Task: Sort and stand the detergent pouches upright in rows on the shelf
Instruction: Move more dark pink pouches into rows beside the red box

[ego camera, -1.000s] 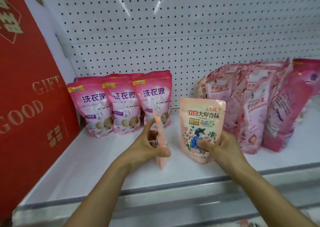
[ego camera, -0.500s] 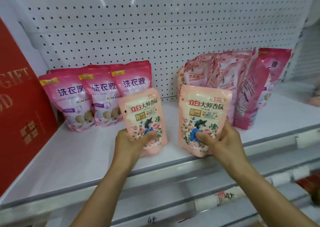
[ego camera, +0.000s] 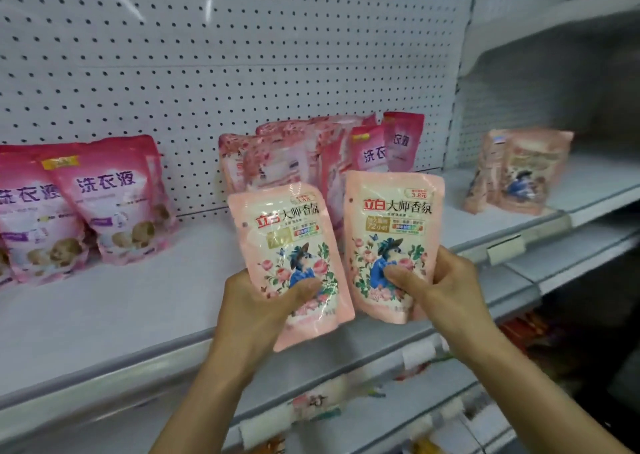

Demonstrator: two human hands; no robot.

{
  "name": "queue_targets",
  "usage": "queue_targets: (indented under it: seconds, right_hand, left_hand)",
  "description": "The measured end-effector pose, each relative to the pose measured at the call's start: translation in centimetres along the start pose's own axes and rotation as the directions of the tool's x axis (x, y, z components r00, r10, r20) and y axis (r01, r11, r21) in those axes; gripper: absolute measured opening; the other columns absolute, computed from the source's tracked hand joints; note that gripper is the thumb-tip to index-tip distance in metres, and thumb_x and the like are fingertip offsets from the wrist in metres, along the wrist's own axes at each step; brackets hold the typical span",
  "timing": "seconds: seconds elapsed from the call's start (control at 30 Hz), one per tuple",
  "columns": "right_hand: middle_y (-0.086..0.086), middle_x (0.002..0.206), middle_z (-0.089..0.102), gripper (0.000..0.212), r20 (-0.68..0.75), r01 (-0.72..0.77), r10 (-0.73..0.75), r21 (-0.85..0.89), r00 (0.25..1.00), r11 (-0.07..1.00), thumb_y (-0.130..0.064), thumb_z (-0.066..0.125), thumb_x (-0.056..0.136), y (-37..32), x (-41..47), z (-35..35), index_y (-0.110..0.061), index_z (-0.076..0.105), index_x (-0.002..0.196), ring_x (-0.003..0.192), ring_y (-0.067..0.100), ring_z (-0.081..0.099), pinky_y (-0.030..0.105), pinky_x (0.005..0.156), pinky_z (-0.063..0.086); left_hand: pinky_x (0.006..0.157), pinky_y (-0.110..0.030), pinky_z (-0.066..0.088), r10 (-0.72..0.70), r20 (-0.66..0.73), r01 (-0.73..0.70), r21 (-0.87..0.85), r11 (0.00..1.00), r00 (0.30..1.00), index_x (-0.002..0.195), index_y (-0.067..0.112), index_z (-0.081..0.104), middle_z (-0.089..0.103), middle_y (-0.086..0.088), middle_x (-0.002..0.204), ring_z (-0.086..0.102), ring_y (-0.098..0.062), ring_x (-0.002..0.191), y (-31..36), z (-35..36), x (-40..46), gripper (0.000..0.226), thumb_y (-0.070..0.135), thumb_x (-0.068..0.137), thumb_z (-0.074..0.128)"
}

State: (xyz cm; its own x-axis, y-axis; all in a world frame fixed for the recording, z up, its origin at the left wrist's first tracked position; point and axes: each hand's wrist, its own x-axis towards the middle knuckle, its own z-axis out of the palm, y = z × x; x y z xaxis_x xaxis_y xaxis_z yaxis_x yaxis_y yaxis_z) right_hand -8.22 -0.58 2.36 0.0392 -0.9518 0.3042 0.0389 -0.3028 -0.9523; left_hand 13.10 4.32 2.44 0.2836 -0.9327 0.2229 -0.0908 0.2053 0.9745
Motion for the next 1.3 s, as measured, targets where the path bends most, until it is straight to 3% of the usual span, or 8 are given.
queue_targets:
  seconds: [0.27, 0.47, 0.57, 0.77, 0.97, 1.07, 1.17, 1.3]
  right_hand:
    - [-0.004, 0.092, 0.078, 0.026, -0.113, -0.061, 0.050, -0.097, 0.992, 0.993, 0.001, 0.073, 0.079, 0.7, 1.7, -19.7, -0.014, 0.070, 0.101, 0.081, 0.015, 0.075, 0.024, 0.063, 0.059]
    - [-0.005, 0.089, 0.078, 0.023, -0.232, -0.108, 0.083, -0.100, 0.969, 0.989, -0.006, 0.076, 0.078, 2.3, 4.6, -27.8, -0.016, 0.071, 0.097, 0.080, 0.016, 0.075, 0.030, 0.063, 0.058]
    - [-0.006, 0.089, 0.078, 0.023, -0.267, -0.061, 0.038, -0.078, 0.963, 0.995, -0.005, 0.075, 0.080, 3.0, 7.5, -29.3, -0.019, 0.070, 0.097, 0.078, 0.011, 0.075, 0.024, 0.057, 0.057]
    - [-0.015, 0.086, 0.068, 0.028, -0.301, 0.076, -0.095, -0.074, 0.949, 0.994, 0.000, 0.074, 0.081, 3.9, 16.1, -29.4, -0.017, 0.065, 0.101, 0.068, -0.009, 0.068, 0.011, 0.050, 0.052]
    - [-0.010, 0.115, 0.051, 0.029, -0.298, 0.074, -0.185, -0.348, 0.937, 0.935, -0.020, 0.078, 0.079, 7.8, 23.5, -29.1, -0.022, 0.063, 0.103, 0.099, 0.005, 0.061, 0.020, 0.074, 0.055]
    - [-0.010, 0.123, 0.038, 0.032, -0.318, 0.075, -0.214, -0.398, 0.924, 0.914, -0.025, 0.078, 0.079, 9.5, 25.2, -29.5, -0.019, 0.066, 0.108, 0.109, 0.008, 0.052, 0.034, 0.092, 0.054]
    - [-0.008, 0.123, 0.041, 0.034, -0.327, 0.071, -0.196, -0.358, 0.925, 0.931, -0.020, 0.078, 0.080, 10.2, 26.4, -29.5, -0.014, 0.065, 0.111, 0.103, 0.005, 0.056, 0.035, 0.087, 0.057]
    - [-0.005, 0.120, 0.046, 0.028, -0.324, 0.133, -0.259, -0.363, 0.910, 0.922, -0.016, 0.077, 0.080, 10.9, 28.3, -29.4, -0.015, 0.064, 0.105, 0.104, 0.012, 0.059, 0.041, 0.084, 0.058]
  left_hand:
    - [0.061, -0.017, 0.057, -0.015, 0.158, 0.028, -0.078, 0.997, 0.987, 0.098, 0.022, 0.071, 0.078, 0.010, 0.089, 0.075, -0.009, 0.079, 0.0, 19.6, 0.4, 0.025, 0.014, 0.076, 0.079]
    - [0.073, -0.028, 0.061, -0.035, 0.140, 0.050, -0.104, 0.993, 0.990, 0.102, 0.022, 0.071, 0.078, 0.009, 0.093, 0.075, -0.012, 0.086, -0.3, 28.0, 4.3, 0.027, 0.008, 0.080, 0.077]
    - [0.069, -0.020, 0.059, 0.035, 0.040, -0.031, -0.095, 0.995, 0.999, 0.097, 0.027, 0.070, 0.077, 0.014, 0.090, 0.074, -0.007, 0.084, -0.6, 31.0, 8.0, 0.026, 0.008, 0.081, 0.077]
    - [0.085, -0.034, 0.058, 0.119, -0.128, -0.115, 0.042, 0.992, 0.985, 0.113, 0.018, 0.070, 0.076, 0.003, 0.106, 0.072, -0.013, 0.093, -2.7, 35.8, 16.3, 0.032, 0.026, 0.082, 0.078]
    - [0.065, -0.007, 0.050, 0.039, -0.023, -0.037, 0.082, 0.996, 0.999, 0.125, 0.012, 0.061, 0.070, -0.001, 0.114, 0.068, -0.017, 0.099, -5.2, 38.4, 21.3, 0.032, 0.010, 0.093, 0.064]
    - [0.086, -0.021, 0.053, -0.015, 0.112, 0.002, 0.112, 0.994, 0.994, 0.134, 0.017, 0.056, 0.068, 0.002, 0.122, 0.065, -0.018, 0.112, -5.9, 38.2, 22.2, 0.044, 0.001, 0.093, 0.060]
    - [0.103, -0.042, 0.049, -0.069, 0.177, 0.048, 0.118, 0.992, 0.982, 0.135, 0.015, 0.054, 0.067, -0.002, 0.126, 0.063, -0.022, 0.116, -5.9, 38.7, 22.9, 0.050, -0.005, 0.090, 0.062]
    - [0.095, -0.033, 0.052, -0.069, 0.175, 0.053, 0.097, 0.994, 0.982, 0.129, 0.020, 0.055, 0.067, 0.004, 0.119, 0.062, -0.018, 0.113, -5.6, 40.9, 24.4, 0.046, -0.006, 0.091, 0.059]
